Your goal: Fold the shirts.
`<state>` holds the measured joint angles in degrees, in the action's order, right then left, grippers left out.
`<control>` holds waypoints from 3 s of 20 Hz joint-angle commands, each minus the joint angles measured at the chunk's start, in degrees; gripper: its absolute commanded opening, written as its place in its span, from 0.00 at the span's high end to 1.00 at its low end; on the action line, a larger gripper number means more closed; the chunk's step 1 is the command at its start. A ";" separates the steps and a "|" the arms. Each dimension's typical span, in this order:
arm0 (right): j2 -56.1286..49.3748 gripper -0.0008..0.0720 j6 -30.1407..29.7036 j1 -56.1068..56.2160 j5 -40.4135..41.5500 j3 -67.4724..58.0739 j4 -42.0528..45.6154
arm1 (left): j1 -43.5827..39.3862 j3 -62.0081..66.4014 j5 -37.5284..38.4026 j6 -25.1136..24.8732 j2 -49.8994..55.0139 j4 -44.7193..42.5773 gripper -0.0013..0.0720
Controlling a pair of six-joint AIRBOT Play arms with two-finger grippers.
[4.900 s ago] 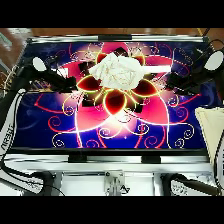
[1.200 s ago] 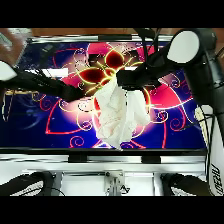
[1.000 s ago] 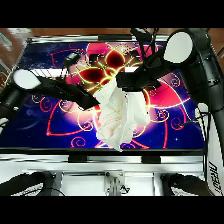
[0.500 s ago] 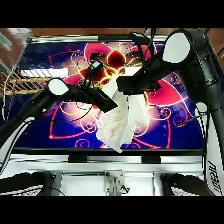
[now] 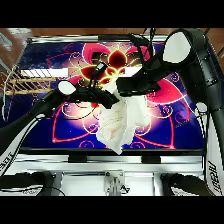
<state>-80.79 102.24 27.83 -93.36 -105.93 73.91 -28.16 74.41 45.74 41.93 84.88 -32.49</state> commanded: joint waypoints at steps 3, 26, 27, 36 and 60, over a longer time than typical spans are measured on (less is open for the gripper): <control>0.81 0.10 2.75 -2.91 -12.48 -0.02 11.82 | 7.08 4.00 2.75 -2.05 -2.54 -5.97 0.89; 1.99 0.09 44.68 34.56 30.49 43.30 28.74 | 14.51 7.56 1.49 -0.70 -2.23 -7.87 0.89; 1.14 0.09 44.68 33.33 30.62 43.32 29.40 | 14.78 7.58 1.68 0.20 -2.23 -7.87 0.89; -0.07 0.87 46.88 26.34 19.08 41.55 37.88 | 15.30 7.58 3.04 0.76 -2.27 -7.87 0.89; 24.59 0.87 5.38 26.27 4.76 -4.63 55.30 | 16.48 33.27 22.01 29.94 -28.20 -35.54 0.89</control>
<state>-54.50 113.32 54.13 -75.70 -110.10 132.38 -11.73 111.70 56.62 63.57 55.57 -58.37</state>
